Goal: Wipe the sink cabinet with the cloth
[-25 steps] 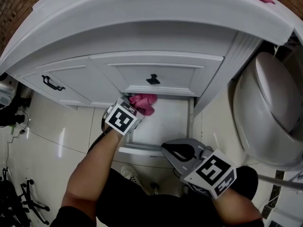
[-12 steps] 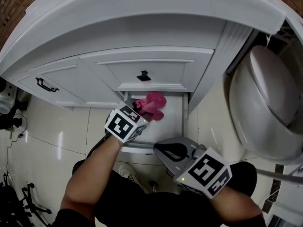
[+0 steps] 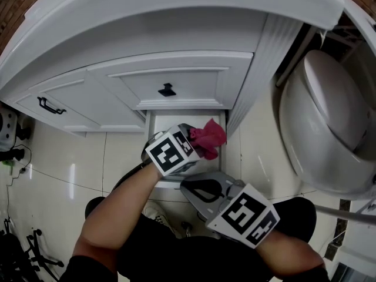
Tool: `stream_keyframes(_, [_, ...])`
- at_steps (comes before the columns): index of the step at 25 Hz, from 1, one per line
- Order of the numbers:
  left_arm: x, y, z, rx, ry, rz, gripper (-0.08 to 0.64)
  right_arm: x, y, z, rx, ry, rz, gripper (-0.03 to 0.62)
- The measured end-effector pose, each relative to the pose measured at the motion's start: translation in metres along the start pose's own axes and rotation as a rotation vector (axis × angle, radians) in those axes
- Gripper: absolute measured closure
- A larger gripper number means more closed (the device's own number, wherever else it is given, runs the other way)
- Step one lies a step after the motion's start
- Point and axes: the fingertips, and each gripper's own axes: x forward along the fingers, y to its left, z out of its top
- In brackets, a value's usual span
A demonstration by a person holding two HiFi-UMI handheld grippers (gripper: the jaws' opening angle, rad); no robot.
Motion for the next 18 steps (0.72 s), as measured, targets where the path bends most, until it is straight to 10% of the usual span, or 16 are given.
stream_keyframes(18, [-0.051,0.039,-0.078,-0.022,0.167,0.114,0.466,-0.002,-0.015,0.0,0.029,-0.008,-0.024,0.584])
